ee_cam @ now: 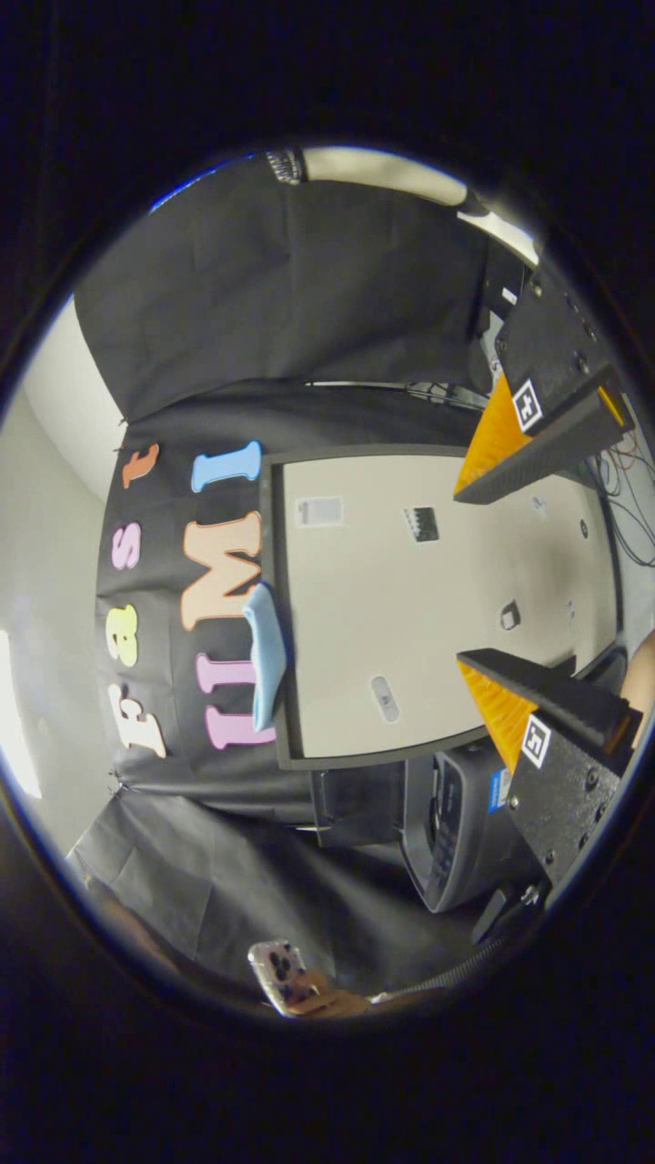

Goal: Put the clothes into the washing machine and then close the washing machine lid.

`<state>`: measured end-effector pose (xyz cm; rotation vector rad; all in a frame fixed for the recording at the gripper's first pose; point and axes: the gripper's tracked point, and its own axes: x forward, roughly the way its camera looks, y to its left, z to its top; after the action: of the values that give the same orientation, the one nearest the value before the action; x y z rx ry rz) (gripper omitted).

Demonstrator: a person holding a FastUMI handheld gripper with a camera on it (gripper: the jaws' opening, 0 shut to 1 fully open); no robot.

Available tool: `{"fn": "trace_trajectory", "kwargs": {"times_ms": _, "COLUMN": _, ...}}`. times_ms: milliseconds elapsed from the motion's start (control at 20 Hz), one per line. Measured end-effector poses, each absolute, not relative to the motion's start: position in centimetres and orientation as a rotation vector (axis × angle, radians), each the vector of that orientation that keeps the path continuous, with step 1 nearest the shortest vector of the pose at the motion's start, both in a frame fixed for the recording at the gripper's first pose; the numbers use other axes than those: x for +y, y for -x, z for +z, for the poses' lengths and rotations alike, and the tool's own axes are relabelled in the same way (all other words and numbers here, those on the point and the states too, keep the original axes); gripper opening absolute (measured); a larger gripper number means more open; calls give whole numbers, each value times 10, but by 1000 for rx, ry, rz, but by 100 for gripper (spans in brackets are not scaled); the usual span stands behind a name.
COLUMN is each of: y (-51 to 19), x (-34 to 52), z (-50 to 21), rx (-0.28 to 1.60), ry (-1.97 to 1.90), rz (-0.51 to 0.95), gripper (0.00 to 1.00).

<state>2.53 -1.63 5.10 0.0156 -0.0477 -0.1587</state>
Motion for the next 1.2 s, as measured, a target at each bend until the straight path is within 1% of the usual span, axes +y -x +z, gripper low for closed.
{"fn": "trace_trajectory", "kwargs": {"times_ms": 200, "y": -51, "x": -5, "z": 126, "rx": -85, "ry": 88, "rz": -175, "gripper": 97}}
{"fn": "trace_trajectory", "kwargs": {"times_ms": 400, "y": -86, "x": 26, "z": 210, "rx": -150, "ry": 155, "rz": -122, "gripper": 97}}
{"fn": "trace_trajectory", "kwargs": {"times_ms": 650, "y": -148, "x": 56, "z": 273, "rx": -163, "ry": 36, "rz": -52, "gripper": 97}}
{"fn": "trace_trajectory", "kwargs": {"times_ms": 750, "y": -177, "x": 57, "z": 285, "rx": -149, "ry": -6, "rz": -51, "gripper": 97}}
{"fn": "trace_trajectory", "kwargs": {"times_ms": 900, "y": -217, "x": 38, "z": 292, "rx": -114, "ry": -1, "rz": -121, "gripper": 97}}
{"fn": "trace_trajectory", "kwargs": {"times_ms": 1000, "y": -244, "x": 17, "z": 273, "rx": -19, "ry": -12, "rz": -206, "gripper": 97}}
{"fn": "trace_trajectory", "kwargs": {"times_ms": 1150, "y": -275, "x": 0, "z": 254, "rx": 49, "ry": -39, "rz": -281, "gripper": 98}}
{"fn": "trace_trajectory", "kwargs": {"times_ms": 1200, "y": -282, "x": -2, "z": 248, "rx": 68, "ry": -47, "rz": -286, "gripper": 99}}
